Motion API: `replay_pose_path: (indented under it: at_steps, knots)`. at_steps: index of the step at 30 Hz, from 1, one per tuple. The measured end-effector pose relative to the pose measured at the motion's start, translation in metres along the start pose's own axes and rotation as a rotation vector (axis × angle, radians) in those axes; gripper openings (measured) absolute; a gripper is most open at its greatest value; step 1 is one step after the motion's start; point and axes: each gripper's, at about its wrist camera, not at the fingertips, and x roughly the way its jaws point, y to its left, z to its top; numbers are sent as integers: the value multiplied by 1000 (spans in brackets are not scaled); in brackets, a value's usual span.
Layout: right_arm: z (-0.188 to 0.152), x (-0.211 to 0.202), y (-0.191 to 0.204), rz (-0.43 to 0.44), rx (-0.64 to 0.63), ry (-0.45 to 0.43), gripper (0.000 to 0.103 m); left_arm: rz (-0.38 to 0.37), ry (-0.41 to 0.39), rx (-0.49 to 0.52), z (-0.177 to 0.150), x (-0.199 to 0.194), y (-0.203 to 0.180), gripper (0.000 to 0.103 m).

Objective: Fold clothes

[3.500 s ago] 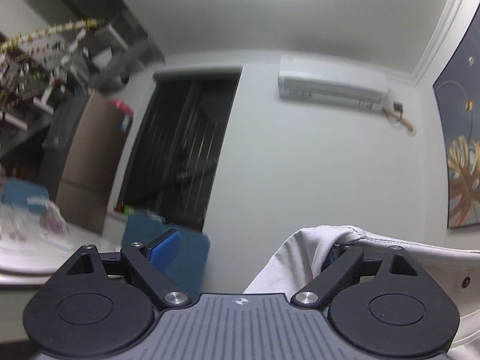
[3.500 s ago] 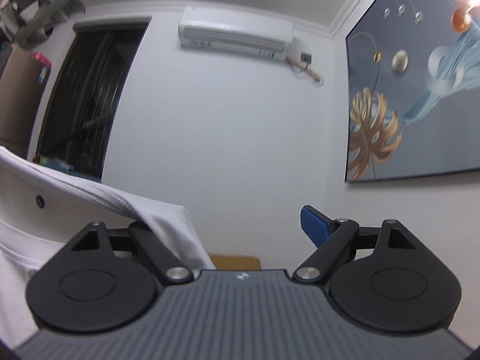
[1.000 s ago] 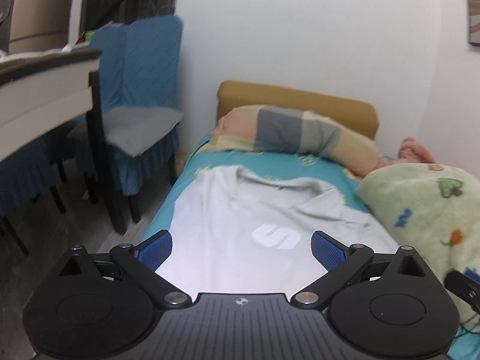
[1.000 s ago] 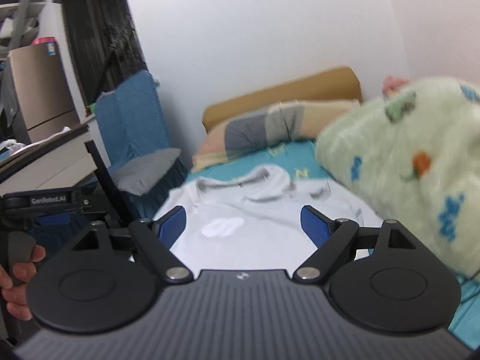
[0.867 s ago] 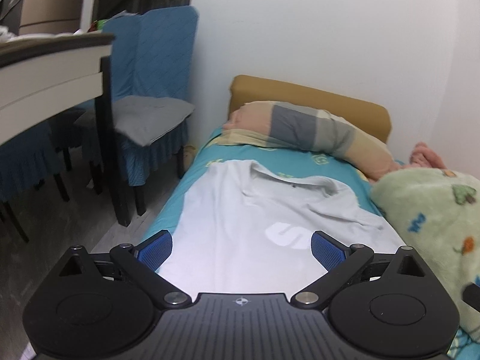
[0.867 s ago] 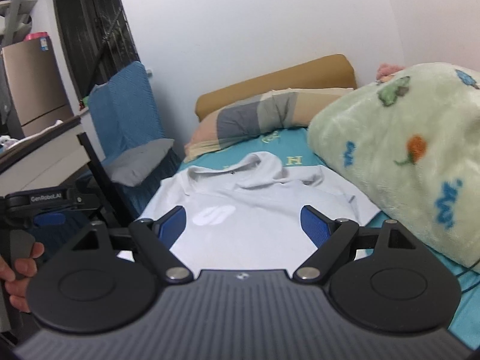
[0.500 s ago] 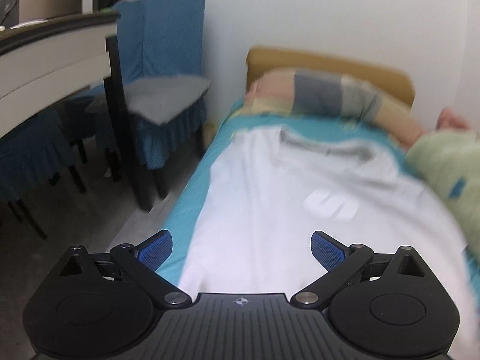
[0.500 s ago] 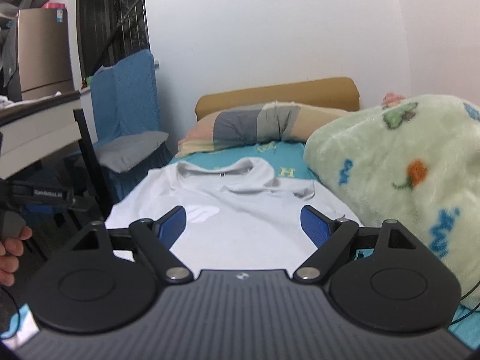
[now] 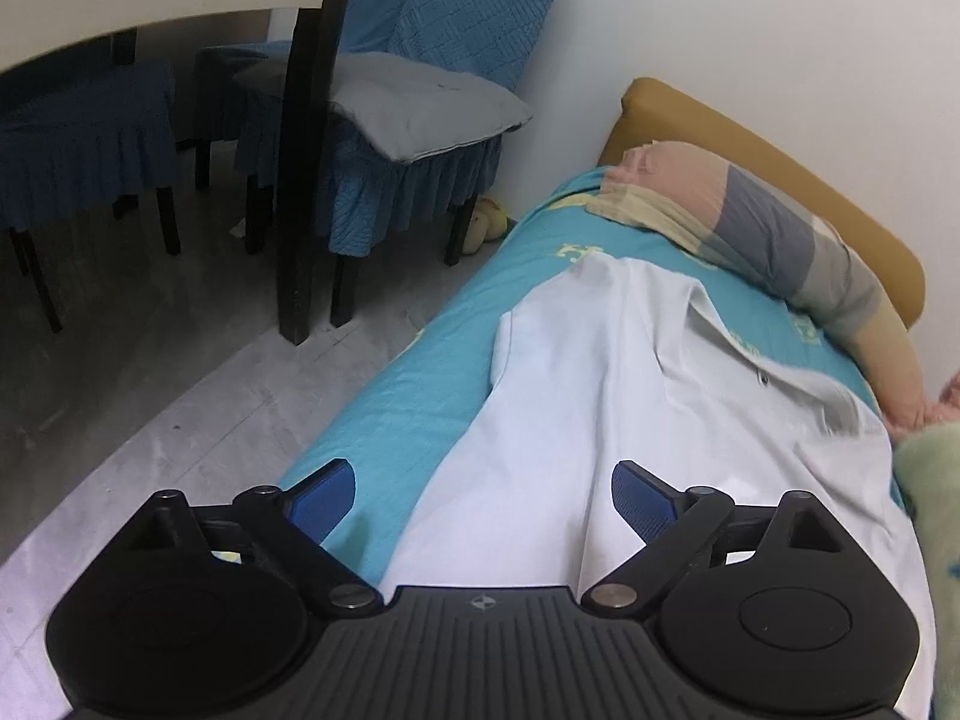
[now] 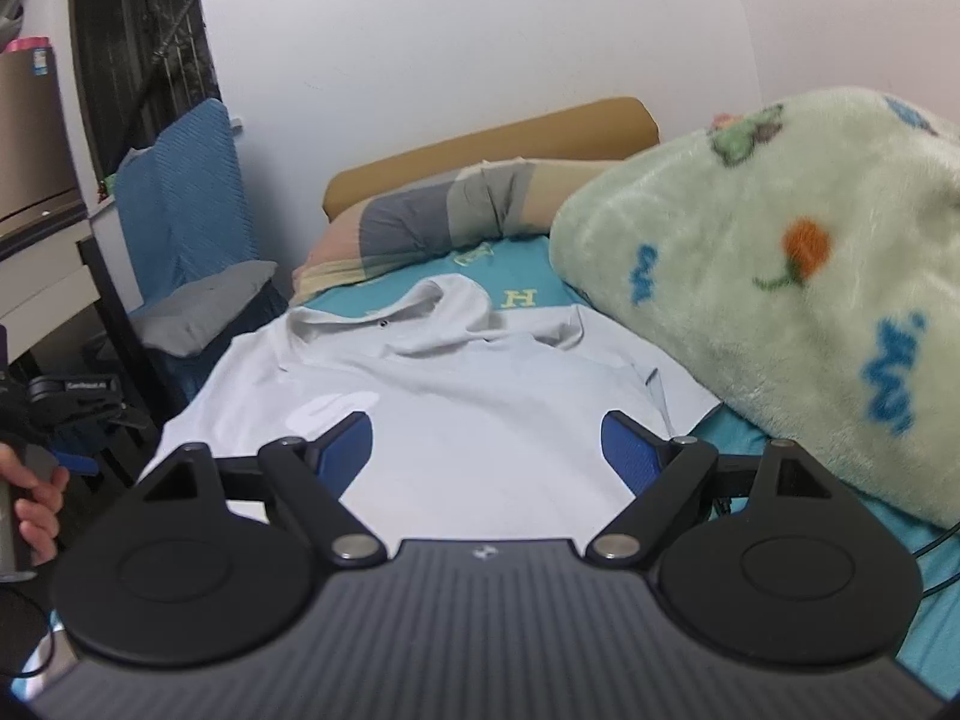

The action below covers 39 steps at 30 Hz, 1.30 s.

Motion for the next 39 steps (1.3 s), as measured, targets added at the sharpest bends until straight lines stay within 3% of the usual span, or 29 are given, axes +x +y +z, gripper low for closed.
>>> replay_pose_path:
  at_steps: [4, 8, 10, 14, 16, 19, 24, 26, 29, 33, 36, 39]
  knots:
    - [-6, 15, 2, 1, -19, 6, 85, 19, -40, -8, 4, 34, -5, 88]
    - [-12, 25, 4, 25, -26, -2, 85, -32, -56, -45, 11, 61, -3, 88]
    - [-14, 31, 6, 38, -34, 0, 85, -31, -76, -17, 14, 74, -8, 86]
    - [-20, 45, 7, 49, -22, 41, 85, -80, -67, -14, 17, 102, -19, 73]
    - [-24, 50, 4, 49, 4, 57, 85, -109, -59, -8, 18, 114, -25, 73]
    - [-30, 58, 2, 34, 22, 84, 85, -91, -73, 51, 17, 119, -37, 71]
    - [-37, 62, 6, 39, 7, 108, 85, -42, -88, 145, 18, 123, -54, 44]
    - [-37, 58, 7, 35, 17, 106, 85, -22, -94, 182, 18, 124, -60, 18]
    - [-39, 51, 11, 30, 17, 105, 85, 48, -93, 272, 20, 120, -80, 5]
    - [-39, 50, 12, 23, -3, 100, 85, 177, -111, 435, 22, 107, -114, 4]
    - [-39, 48, 7, -29, -7, 81, 85, 254, -147, 600, 17, 93, -149, 4]
    - [-36, 50, -5, -101, 21, 67, 85, 213, -185, 720, 2, 76, -184, 4]
